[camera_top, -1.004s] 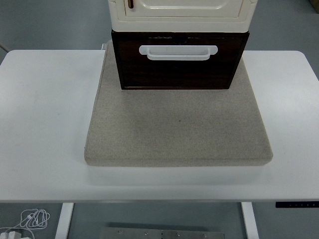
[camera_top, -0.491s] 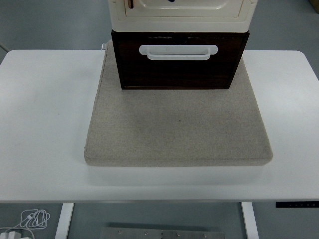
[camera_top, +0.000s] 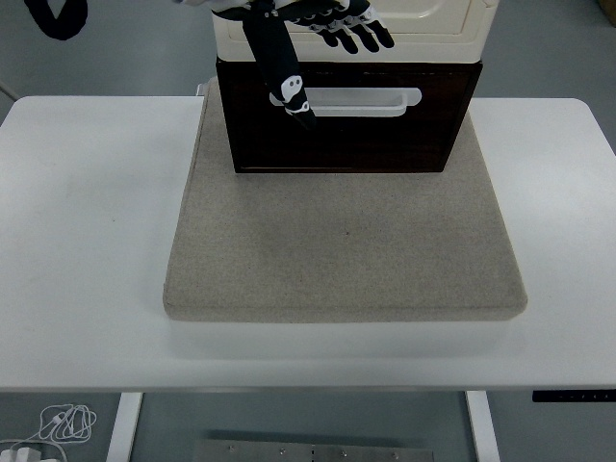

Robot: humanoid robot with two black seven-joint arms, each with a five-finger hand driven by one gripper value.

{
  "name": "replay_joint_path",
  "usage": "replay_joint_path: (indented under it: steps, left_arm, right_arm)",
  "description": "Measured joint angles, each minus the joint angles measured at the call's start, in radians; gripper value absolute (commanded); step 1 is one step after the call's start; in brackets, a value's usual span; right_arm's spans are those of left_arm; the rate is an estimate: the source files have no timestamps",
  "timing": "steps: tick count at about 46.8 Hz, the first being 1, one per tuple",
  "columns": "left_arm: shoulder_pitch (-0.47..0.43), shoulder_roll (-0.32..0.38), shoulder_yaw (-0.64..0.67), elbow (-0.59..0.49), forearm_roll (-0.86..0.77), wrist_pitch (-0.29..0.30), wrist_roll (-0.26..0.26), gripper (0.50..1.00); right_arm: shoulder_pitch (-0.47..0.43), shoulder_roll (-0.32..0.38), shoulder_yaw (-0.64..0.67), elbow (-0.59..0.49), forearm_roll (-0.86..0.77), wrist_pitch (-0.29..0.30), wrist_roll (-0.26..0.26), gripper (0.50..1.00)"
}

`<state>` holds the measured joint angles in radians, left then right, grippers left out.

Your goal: Open the drawer under the combination cabinet

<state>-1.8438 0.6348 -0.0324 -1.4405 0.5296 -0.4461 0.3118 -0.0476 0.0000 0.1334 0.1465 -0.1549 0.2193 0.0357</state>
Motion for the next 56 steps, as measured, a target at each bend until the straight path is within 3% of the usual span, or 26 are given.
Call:
replay_joint_path:
  steps: [16, 24, 32, 56]
  left_arm:
    - [0.018, -0.088, 0.016, 0.128, -0.059, -0.006, 0.139, 1.0]
    - [0.036, -0.121, 0.026, 0.212, -0.054, -0.043, 0.162, 1.0]
    - [0.045, -0.145, 0.038, 0.226, -0.043, -0.063, 0.167, 1.0]
    - [0.07, -0.262, 0.062, 0.346, -0.03, -0.047, 0.167, 1.0]
  right_arm:
    - [0.0, 0.0, 0.0, -0.001, 0.0, 0.0, 0.0, 0.926]
    - [0.0, 0.0, 0.0, 0.0, 0.0, 0.0, 0.0, 0.926]
    - [0.0, 0.0, 0.0, 0.0, 0.0, 0.0, 0.0, 0.926]
    - [0.0, 0.0, 0.0, 0.0, 0.0, 0.0, 0.0, 0.926]
